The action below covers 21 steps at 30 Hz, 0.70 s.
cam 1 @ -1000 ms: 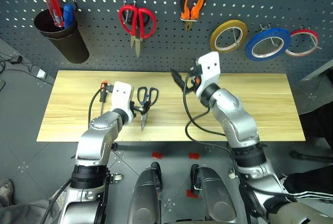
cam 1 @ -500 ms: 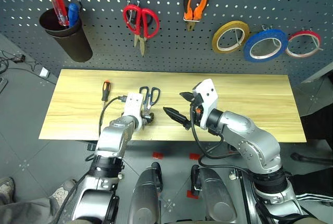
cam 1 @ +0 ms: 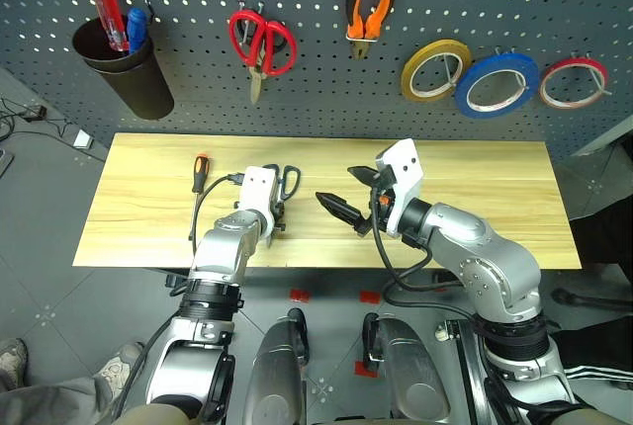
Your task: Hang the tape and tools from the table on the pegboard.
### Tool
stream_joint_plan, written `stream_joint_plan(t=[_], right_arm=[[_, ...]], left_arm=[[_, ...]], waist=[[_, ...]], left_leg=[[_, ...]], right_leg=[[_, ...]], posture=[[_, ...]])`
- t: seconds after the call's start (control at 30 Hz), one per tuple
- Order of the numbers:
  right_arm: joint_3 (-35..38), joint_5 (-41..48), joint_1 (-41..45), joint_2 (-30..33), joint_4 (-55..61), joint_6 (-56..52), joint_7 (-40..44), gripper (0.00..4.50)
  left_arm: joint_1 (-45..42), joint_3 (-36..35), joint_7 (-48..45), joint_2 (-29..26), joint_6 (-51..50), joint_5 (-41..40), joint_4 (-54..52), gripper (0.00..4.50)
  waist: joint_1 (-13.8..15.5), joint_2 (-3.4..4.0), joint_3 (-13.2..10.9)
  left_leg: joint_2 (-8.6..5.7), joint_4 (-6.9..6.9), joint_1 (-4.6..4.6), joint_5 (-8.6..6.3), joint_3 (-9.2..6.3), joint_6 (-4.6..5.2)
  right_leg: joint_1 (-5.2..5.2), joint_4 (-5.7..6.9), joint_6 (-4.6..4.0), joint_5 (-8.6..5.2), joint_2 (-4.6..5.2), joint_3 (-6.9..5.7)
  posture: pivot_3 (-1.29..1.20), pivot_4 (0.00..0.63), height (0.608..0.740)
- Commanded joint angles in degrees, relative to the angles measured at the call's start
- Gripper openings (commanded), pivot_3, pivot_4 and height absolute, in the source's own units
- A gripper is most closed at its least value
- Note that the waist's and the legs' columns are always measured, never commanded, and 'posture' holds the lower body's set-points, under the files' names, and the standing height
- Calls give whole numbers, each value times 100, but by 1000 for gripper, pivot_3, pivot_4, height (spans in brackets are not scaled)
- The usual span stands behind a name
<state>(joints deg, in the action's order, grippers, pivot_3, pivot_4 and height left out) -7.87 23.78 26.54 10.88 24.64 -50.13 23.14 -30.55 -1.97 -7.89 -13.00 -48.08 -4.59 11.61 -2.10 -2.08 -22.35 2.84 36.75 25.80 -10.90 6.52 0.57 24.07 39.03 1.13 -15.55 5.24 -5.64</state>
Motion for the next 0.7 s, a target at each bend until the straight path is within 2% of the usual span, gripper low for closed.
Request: stream_joint_plan(t=[0.03, 0.1, 0.27, 0.4, 0.53, 0.7], right_arm=[[91, 120, 20, 15, 222, -1, -25, 4500], [41, 0, -3, 113, 343, 130, -38, 4500], [-73, -183, -165, 268, 783, 638, -51, 4500], [-147, -529, -336, 368, 1060, 1375, -56, 4500], [95, -162, -486, 406, 1280, 1498, 191, 4500], [198, -170, -461, 450, 1166, 1758, 240, 4500]], left_arm=[[345, -136, 4, 112, -32, -108, -1, 720], [540, -58, -133, 56, 381, -83, -454, 637], [1280, 571, -557, -579, 2133, 481, -1982, 612], [1892, 466, -598, -786, 2730, 553, -2963, 612], [2422, 486, -676, -1219, 3718, 1009, -3958, 611], [2565, 294, -482, -1222, 4041, 1292, -4478, 611]], waist=[[-12, 0, 0], [-28, 0, 0], [-88, -1, -1], [-107, -1, -1], [-120, -1, -1], [-117, -1, -1]], left_leg=[[0, 0, 0, 0, 0, 0], [0, 0, 1, 0, -1, 0], [0, -14, 10, 0, 3, -2], [1, -35, 8, 0, 3, -3], [-1, -40, 9, -1, 6, -2], [-2, -53, 7, 0, 3, -2]], right_leg=[[0, 0, 0, 0, 0, -2], [0, -1, 0, 0, 0, -2], [10, -8, -1, 0, 4, -2], [11, -20, -1, 0, 4, -3], [11, -31, -1, 0, 5, -1], [12, -31, -1, 0, 4, -6]], posture=[[-184, 368, 740], [-187, 366, 740], [-192, 366, 740], [-192, 362, 740], [-182, 357, 740], [-172, 352, 740]])
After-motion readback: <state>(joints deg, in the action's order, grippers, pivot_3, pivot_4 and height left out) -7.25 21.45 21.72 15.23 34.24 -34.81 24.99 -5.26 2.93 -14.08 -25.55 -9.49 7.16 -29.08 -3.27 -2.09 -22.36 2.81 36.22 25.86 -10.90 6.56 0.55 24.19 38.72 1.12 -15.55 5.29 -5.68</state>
